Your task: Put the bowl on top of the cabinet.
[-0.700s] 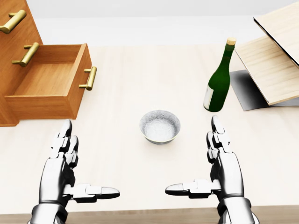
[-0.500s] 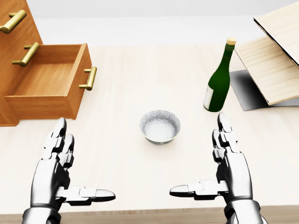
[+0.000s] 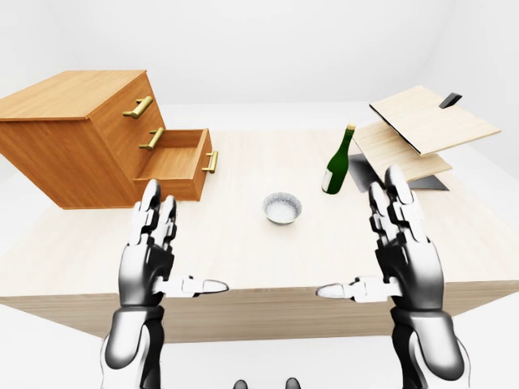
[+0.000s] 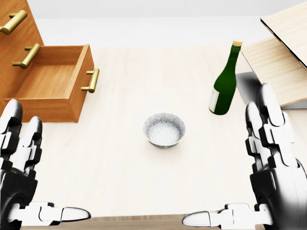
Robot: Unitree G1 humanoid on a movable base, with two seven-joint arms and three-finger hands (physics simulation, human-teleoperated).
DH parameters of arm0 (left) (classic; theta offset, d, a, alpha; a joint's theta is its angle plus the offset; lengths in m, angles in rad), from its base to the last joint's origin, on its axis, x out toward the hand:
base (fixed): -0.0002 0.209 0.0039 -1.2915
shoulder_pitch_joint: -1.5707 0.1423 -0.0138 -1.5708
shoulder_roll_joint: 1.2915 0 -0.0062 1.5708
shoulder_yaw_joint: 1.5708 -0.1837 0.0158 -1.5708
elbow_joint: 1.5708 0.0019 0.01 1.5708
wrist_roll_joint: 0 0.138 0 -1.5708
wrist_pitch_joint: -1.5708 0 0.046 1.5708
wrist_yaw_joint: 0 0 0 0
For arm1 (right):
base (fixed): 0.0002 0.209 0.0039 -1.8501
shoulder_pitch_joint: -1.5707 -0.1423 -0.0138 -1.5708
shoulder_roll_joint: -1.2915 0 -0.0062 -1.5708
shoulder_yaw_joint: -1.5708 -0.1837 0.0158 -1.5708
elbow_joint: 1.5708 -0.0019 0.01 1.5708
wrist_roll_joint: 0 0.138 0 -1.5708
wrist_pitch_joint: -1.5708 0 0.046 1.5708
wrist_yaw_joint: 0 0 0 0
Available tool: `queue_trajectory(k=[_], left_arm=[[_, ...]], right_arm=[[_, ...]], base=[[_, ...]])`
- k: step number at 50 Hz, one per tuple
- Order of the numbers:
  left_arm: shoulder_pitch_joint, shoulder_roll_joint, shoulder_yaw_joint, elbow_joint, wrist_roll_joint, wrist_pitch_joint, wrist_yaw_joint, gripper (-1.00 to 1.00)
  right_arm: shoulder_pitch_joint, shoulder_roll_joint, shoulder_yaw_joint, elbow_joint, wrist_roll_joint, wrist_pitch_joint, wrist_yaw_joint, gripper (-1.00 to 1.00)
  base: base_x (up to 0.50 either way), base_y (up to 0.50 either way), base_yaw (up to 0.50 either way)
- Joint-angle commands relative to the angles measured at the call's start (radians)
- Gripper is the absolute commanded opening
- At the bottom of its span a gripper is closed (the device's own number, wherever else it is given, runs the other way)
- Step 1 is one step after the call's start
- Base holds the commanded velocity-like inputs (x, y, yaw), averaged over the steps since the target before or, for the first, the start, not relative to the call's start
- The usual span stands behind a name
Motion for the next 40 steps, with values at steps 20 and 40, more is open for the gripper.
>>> queue_trajectory(k=[20,40], left_arm=[[0.084,-0.070,0.204,-0.341,-0.153,0.000,-0.147,1.00],[0.074,-0.075,0.229,-0.336,-0.163,0.000,-0.160,1.00]], right_arm=[[0.157,0.004,0.043,-0.277,-0.054,0.000,0.054,1.00],[0.162,0.028,0.040,-0.277,-0.109,0.000,0.086,0.99]], base=[[0.00,0.00,0.00],[0.00,0.29,0.00]])
